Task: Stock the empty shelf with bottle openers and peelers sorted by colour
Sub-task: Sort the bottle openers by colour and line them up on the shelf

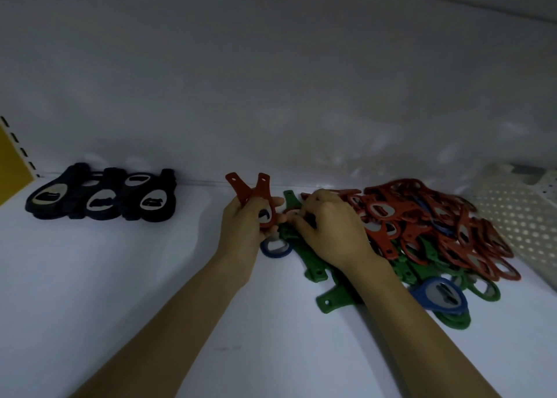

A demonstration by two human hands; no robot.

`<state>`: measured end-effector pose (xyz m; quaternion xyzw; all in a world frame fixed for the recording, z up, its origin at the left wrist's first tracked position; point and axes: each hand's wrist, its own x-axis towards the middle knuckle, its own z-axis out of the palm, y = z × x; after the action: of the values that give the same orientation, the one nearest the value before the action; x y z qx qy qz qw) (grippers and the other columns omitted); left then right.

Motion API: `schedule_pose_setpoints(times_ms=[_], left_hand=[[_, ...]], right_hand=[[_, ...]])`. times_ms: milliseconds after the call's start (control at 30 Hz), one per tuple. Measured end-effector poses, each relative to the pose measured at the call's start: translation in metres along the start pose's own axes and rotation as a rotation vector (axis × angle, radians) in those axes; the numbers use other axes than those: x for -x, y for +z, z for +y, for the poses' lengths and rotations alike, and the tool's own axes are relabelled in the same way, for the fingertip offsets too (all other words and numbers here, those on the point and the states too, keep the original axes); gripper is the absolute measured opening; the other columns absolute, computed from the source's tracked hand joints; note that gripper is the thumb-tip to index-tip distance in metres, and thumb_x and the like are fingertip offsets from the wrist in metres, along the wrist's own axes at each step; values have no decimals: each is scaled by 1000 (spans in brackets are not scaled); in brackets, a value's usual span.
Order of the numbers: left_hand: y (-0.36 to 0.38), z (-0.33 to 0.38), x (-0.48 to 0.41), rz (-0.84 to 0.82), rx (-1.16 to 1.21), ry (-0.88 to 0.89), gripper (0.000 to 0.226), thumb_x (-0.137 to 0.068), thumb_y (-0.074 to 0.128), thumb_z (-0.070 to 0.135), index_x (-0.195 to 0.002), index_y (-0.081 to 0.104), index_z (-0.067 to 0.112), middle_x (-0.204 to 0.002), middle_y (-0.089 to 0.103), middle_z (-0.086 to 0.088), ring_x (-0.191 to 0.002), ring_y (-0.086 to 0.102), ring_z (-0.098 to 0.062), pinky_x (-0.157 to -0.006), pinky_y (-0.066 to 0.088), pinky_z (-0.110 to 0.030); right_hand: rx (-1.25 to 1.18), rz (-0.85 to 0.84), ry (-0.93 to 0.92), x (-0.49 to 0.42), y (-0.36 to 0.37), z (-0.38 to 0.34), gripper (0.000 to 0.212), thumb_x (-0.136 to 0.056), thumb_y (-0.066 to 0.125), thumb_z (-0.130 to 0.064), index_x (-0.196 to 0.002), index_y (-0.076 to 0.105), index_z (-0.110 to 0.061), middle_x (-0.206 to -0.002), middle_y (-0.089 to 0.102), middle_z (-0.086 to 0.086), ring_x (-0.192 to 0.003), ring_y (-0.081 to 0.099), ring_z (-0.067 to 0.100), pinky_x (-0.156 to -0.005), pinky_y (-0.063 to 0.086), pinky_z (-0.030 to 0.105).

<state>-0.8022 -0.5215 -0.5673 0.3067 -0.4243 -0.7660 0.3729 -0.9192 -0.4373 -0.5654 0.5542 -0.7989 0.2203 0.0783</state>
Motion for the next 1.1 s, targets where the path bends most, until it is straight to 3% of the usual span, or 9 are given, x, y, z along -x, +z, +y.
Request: schedule_pose_setpoints(times_ms=[200,333,433,500,567,667,800,933,1100], left_hand=[[-1,-3,6,-119,-120,45,18,-95,49,6,-92,62,19,-87,72,-1,-66,68,-10,-60,56,-20],[-2,-4,6,-129,-115,51,21,-96,49,6,-95,60,23,-85,72,1,-65,68,-9,-56,54,-18],[-1,-5,4,-144,-94,59,12,-96,51,13,-97,60,21,-87,72,-1,-66,69,-11,-56,53,-18],[0,-5,4,-163,-101,67,14,-94,52,29,-96,62,21,-87,73,-1,-73,71,-12,-63,57,-23],[0,-5,2,-149,-47,36,22,-92,52,38,-92,66,21,-87,74,3,-80,71,-13,-69,56,-27],[-5,-5,0,-80,59,3,17,-94,51,20,-102,65,15,-83,74,2,-81,70,-15,-69,52,-28],[-5,-5,1,-95,-34,39,26,-95,51,10,-119,58,14,-98,73,-1,-86,70,-16,-67,57,-27],[-3,-6,2,-96,-117,73,38,-90,59,5,-125,55,16,-105,70,-2,-84,69,-16,-69,58,-32],[-5,-11,-3,-97,-152,95,31,-83,66,4,-106,64,25,-102,71,2,-95,68,-19,-71,54,-27]], right_hand=[[124,56,21,-1,-2,-3,30,-88,61,-35,-77,64,-7,-95,52,3,-69,53,17,-56,44,28],[131,352,63,1,-10,2,27,-96,53,-20,-78,64,-4,-78,62,11,-59,56,25,-49,43,31],[-121,564,49,5,-19,3,18,-95,54,-10,-88,69,-1,-74,68,12,-58,60,17,-53,44,22],[-221,509,-80,10,-16,-10,17,-94,55,-11,-96,70,-3,-80,71,8,-61,61,8,-58,49,14],[-189,341,-279,15,-5,-27,16,-92,56,-13,-92,72,-11,-81,72,2,-65,63,9,-63,53,22],[-211,252,-394,12,2,-36,16,-88,58,-16,-80,72,-12,-76,70,-1,-70,58,13,-71,46,25],[-157,414,-138,2,-3,-22,13,-89,59,-13,-93,71,-13,-90,71,1,-84,60,15,-70,45,22],[185,80,145,-8,1,13,38,-93,50,-22,-131,53,-16,-132,57,8,-123,48,28,-101,37,36],[309,-14,236,-11,-2,24,33,-92,52,-30,-122,61,-21,-116,58,7,-108,50,30,-86,39,37]])
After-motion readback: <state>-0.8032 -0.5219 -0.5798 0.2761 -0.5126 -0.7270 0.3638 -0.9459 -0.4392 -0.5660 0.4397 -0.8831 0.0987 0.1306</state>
